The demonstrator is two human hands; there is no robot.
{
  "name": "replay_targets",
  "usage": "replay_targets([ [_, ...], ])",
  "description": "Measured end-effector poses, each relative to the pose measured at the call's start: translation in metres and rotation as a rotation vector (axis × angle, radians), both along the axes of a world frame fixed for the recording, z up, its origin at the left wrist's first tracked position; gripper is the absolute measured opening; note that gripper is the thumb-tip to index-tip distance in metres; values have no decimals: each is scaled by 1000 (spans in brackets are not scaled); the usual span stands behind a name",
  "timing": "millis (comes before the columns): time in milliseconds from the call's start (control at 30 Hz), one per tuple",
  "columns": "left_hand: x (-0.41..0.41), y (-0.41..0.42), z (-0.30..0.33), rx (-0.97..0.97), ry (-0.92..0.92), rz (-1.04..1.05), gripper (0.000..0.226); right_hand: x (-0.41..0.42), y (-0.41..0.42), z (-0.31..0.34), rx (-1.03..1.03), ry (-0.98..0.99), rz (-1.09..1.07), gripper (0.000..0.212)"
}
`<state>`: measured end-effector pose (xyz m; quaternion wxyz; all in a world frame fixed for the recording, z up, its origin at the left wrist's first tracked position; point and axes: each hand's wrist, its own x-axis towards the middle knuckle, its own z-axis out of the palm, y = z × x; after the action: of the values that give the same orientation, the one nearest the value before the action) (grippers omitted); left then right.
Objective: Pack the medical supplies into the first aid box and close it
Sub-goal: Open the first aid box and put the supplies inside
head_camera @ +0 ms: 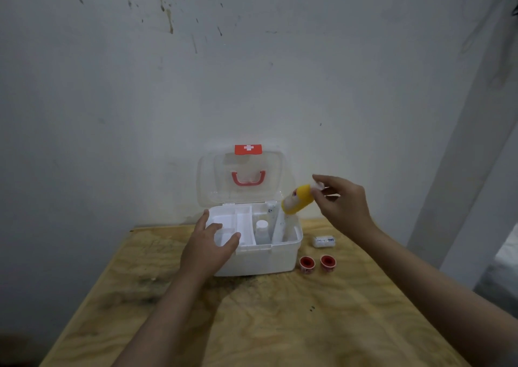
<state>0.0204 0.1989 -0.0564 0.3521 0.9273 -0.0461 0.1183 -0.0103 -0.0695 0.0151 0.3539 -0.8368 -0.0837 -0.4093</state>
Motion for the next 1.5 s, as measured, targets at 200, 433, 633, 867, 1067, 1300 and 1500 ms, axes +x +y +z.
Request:
replay_targets([
  [200,-1,0,1,2,2,-6,66,3,22,-4,-109,210,109,17],
  [433,0,0,0,-2,-6,-4,65,6,31,-24,-202,497,155,16],
  [633,0,-1,-1,-7,-14,3,63,4,16,-29,-225,452,166,15],
  [867,2,0,-2,-5,-10,-3,64,-31,-30,-64,-195,555,2,8],
  [1067,1,0,-2,-3,-13,6,63,-46,-38,-95,-308,668,-71,8],
  [1300,2,-1,-1,4,-19,5,63,-39,-20,-102,-475,548,8,14],
  [1500,1,-1,-1,22,-18,5,62,-34,-12,-105,-477,623,13,25],
])
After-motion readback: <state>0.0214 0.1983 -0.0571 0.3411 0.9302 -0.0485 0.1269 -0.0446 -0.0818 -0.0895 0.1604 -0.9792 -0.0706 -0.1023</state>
